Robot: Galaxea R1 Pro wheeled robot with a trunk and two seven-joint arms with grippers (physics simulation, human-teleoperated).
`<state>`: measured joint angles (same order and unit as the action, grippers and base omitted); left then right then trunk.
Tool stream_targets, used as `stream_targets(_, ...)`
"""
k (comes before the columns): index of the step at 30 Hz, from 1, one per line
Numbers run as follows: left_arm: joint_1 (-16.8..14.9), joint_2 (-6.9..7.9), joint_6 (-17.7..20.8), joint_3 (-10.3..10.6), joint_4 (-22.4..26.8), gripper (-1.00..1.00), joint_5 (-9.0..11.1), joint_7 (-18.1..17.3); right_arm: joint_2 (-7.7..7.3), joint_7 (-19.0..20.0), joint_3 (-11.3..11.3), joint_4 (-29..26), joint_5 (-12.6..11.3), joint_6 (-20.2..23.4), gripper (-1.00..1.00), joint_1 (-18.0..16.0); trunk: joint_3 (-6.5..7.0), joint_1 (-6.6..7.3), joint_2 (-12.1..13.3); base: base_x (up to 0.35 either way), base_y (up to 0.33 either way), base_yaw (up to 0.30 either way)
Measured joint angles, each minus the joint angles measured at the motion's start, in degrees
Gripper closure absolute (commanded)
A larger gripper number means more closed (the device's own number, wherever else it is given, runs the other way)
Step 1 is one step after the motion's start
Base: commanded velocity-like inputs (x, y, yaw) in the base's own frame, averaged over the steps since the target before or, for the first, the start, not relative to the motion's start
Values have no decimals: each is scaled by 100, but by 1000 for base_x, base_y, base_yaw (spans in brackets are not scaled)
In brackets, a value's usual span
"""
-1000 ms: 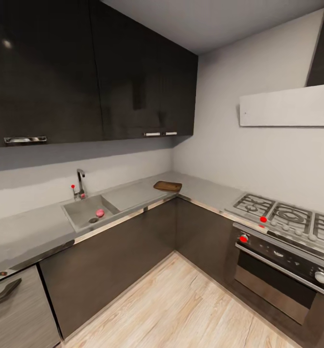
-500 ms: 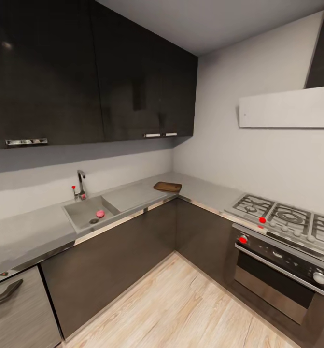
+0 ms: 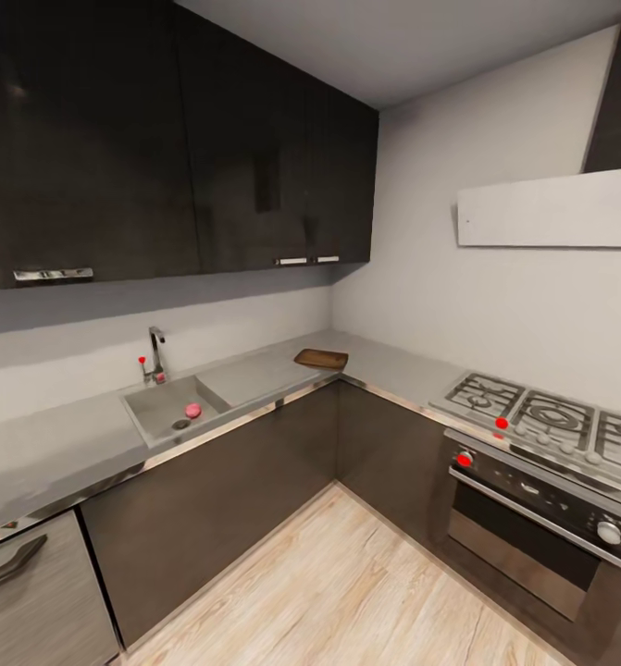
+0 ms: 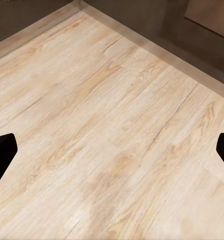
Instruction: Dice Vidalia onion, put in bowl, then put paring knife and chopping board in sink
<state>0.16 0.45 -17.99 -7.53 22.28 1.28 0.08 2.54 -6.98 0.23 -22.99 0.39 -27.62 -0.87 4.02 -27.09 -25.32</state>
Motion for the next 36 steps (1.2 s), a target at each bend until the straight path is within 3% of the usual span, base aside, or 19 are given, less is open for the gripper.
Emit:
stream_targets(6, 0, 0, 0, -2, 1, -100, 0, 0, 0, 0, 0, -2, 0, 0, -100, 0, 108, 132, 241, 0, 0, 0)
stream_targets(36, 0, 0, 0, 0, -5, -100, 0, 0, -1, 0, 0, -5, 0, 0, -100, 1, 109, 132, 243, 0, 0, 0)
